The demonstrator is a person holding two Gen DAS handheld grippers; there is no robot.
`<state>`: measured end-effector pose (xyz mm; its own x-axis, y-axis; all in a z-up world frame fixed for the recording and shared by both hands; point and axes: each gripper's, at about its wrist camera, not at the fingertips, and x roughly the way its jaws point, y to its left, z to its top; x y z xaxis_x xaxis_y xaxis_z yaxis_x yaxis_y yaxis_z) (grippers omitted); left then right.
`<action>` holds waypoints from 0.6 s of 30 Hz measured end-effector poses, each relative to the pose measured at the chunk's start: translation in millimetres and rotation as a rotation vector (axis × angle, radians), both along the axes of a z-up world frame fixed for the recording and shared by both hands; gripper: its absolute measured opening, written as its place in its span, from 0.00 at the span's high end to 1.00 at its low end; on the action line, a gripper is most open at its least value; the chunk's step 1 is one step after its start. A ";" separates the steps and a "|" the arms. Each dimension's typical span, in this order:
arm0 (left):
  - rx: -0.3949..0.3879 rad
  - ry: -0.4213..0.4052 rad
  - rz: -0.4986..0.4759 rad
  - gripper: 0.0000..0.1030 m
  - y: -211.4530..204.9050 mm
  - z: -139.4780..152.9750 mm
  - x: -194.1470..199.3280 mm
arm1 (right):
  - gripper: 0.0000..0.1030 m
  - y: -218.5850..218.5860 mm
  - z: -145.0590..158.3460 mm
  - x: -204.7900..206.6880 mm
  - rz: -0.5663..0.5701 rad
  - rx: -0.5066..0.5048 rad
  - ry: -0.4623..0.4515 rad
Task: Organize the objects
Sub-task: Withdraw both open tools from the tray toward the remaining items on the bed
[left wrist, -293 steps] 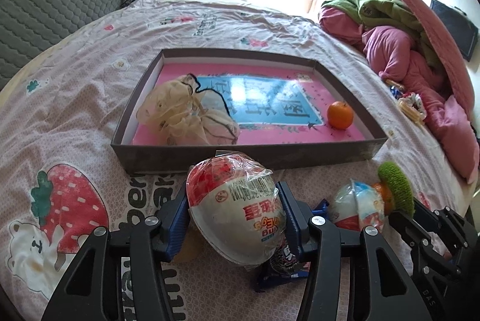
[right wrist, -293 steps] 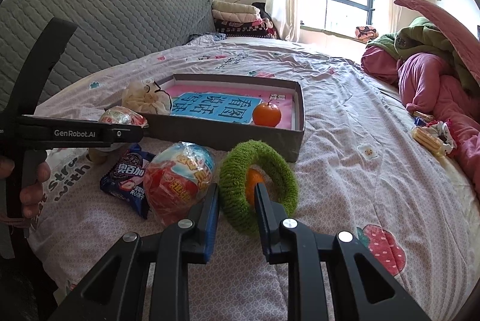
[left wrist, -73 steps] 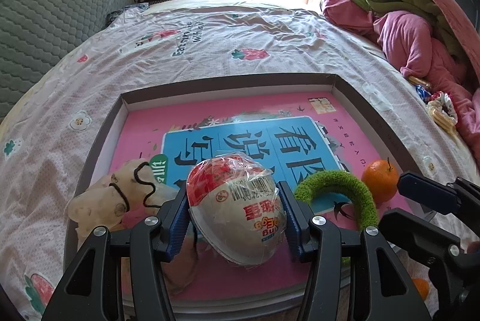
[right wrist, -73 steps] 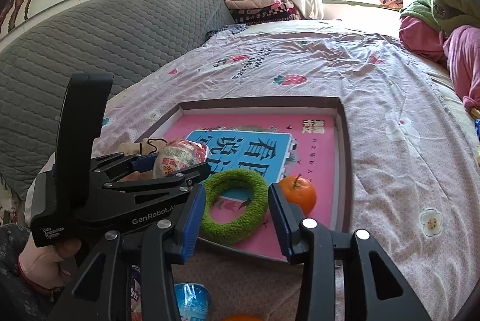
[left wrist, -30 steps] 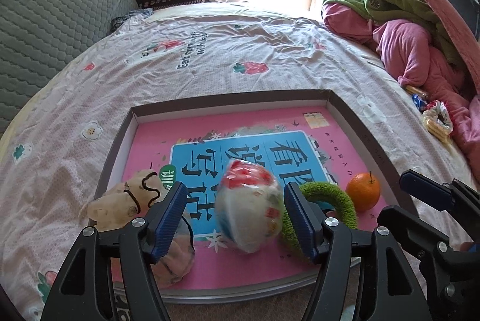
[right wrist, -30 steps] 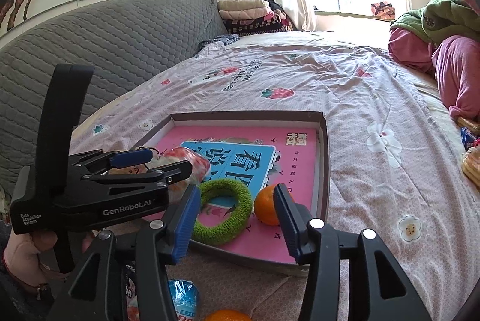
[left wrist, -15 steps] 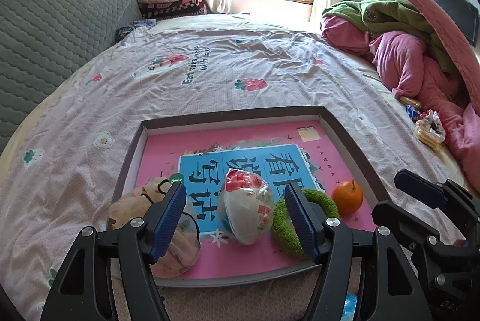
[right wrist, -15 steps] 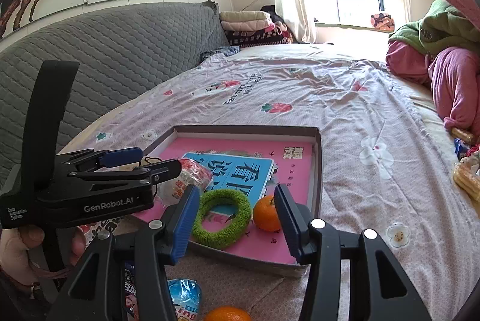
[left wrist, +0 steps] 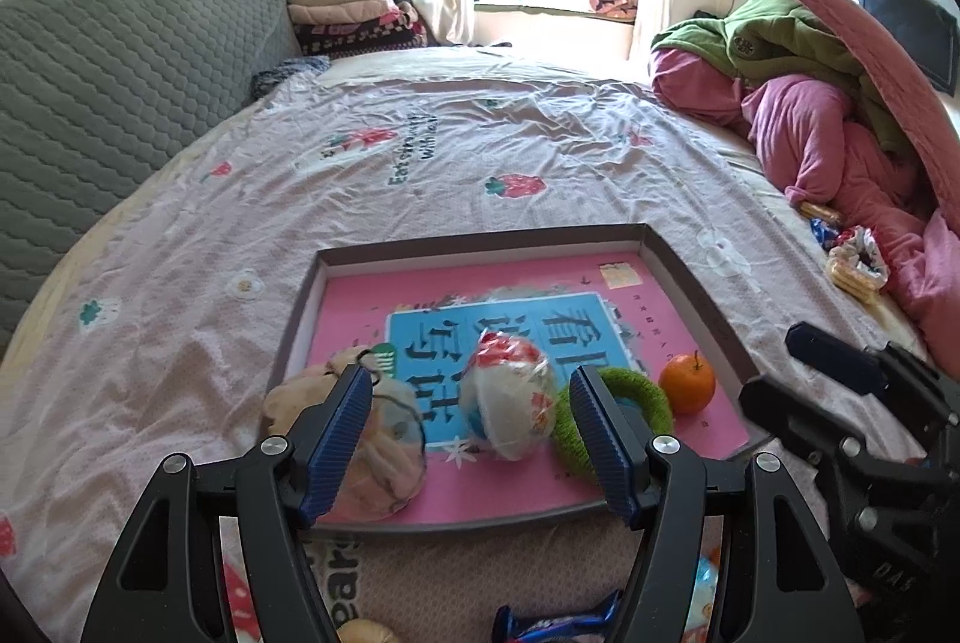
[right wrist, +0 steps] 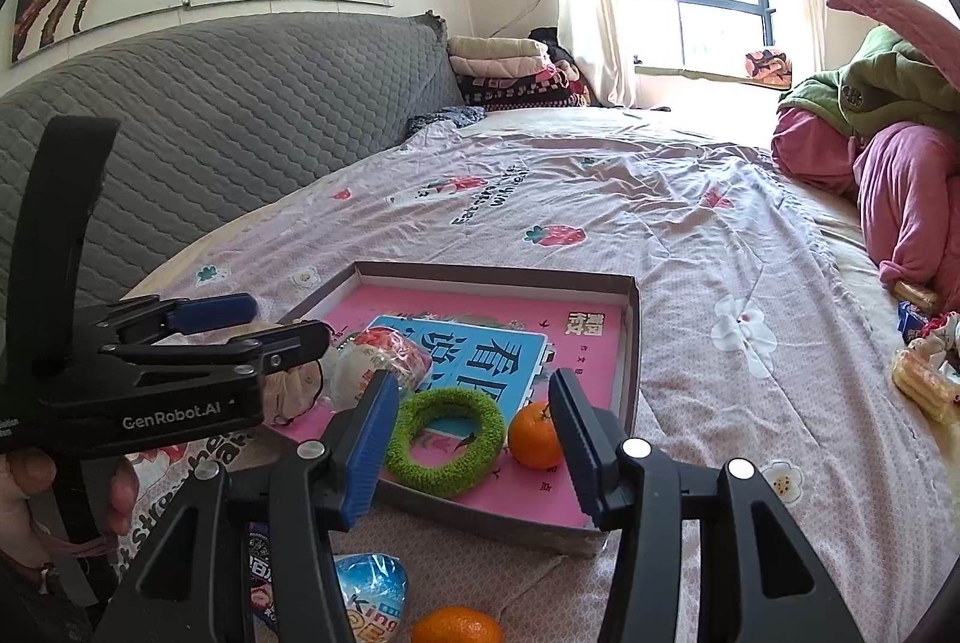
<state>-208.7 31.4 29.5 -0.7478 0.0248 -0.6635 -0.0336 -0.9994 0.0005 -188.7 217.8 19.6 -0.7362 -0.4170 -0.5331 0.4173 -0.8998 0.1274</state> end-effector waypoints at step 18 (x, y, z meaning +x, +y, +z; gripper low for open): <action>0.005 0.019 0.009 0.32 -3.4 11.0 30.1 | 0.50 1.2 14.5 23.7 0.008 0.003 0.072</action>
